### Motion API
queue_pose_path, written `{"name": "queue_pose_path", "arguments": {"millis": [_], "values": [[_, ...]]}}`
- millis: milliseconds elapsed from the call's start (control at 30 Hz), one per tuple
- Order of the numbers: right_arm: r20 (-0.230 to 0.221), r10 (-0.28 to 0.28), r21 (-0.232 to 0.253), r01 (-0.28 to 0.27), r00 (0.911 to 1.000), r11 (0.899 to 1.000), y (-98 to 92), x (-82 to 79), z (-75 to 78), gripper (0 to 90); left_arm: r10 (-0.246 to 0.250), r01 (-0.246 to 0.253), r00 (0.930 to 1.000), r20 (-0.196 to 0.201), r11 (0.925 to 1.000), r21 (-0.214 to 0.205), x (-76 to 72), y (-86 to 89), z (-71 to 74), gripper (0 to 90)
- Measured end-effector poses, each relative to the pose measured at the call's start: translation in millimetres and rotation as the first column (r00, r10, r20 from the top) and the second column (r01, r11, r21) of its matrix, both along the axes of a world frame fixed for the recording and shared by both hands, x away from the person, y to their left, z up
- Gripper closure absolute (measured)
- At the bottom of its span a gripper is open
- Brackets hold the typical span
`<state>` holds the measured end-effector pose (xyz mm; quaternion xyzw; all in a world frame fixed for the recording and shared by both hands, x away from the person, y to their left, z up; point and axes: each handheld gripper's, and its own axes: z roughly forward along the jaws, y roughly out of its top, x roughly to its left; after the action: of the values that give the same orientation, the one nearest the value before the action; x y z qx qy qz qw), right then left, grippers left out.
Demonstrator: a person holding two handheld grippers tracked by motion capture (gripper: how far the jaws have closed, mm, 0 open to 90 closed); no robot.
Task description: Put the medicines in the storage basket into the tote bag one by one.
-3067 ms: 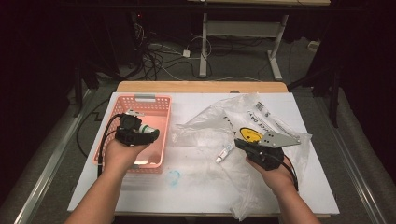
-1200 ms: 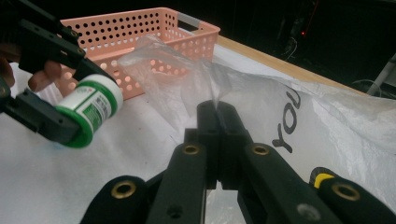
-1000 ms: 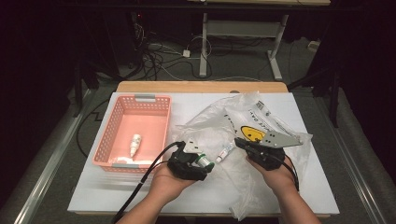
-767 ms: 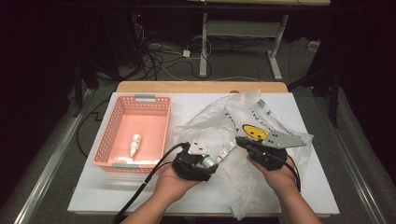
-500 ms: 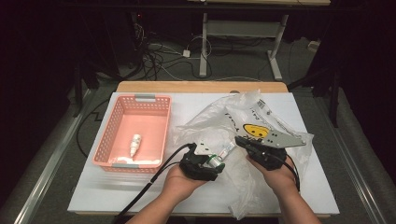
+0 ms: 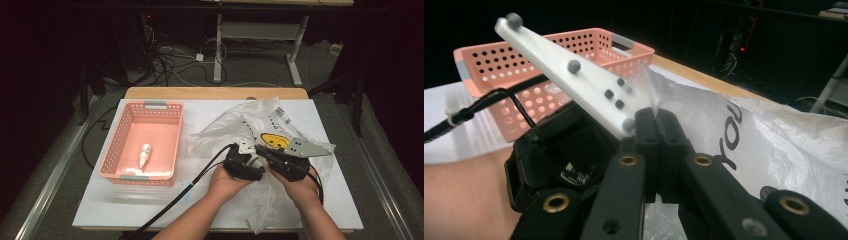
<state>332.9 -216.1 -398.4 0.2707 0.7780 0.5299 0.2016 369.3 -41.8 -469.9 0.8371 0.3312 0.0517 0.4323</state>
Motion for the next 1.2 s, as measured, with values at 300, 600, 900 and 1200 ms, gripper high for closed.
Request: {"name": "queue_pose_path", "arguments": {"millis": [300, 600, 900, 1200], "values": [[-0.006, 0.000, -0.004, 0.000, 1.0000, 1.000, 1.2, 0.2, -1.8, 90.0, -0.014, 0.014, 0.9999, -0.001, 0.9999, 0.003, -18.3, 24.1, -1.9, 14.9], [-0.018, 0.003, -0.018, -0.004, 0.9998, 1.000, 4.2, 2.0, -5.7, 90.0, -0.030, 0.030, 0.9995, -0.003, 0.9995, -0.008, -30.9, 42.2, 5.8, 16.1], [-0.017, 0.001, -0.016, -0.001, 0.9999, 1.000, 2.7, 2.0, -5.8, 90.0, -0.040, 0.039, 0.9988, -0.029, 0.9986, -0.035, -44.7, 65.2, 6.3, 16.8], [-0.018, -0.006, -0.018, 0.005, 0.9998, 1.000, 0.9, 2.4, -6.1, 90.0, -0.036, 0.035, 0.9991, -0.023, 0.9988, -0.035, -55.3, 83.6, 13.4, 13.5]]}}
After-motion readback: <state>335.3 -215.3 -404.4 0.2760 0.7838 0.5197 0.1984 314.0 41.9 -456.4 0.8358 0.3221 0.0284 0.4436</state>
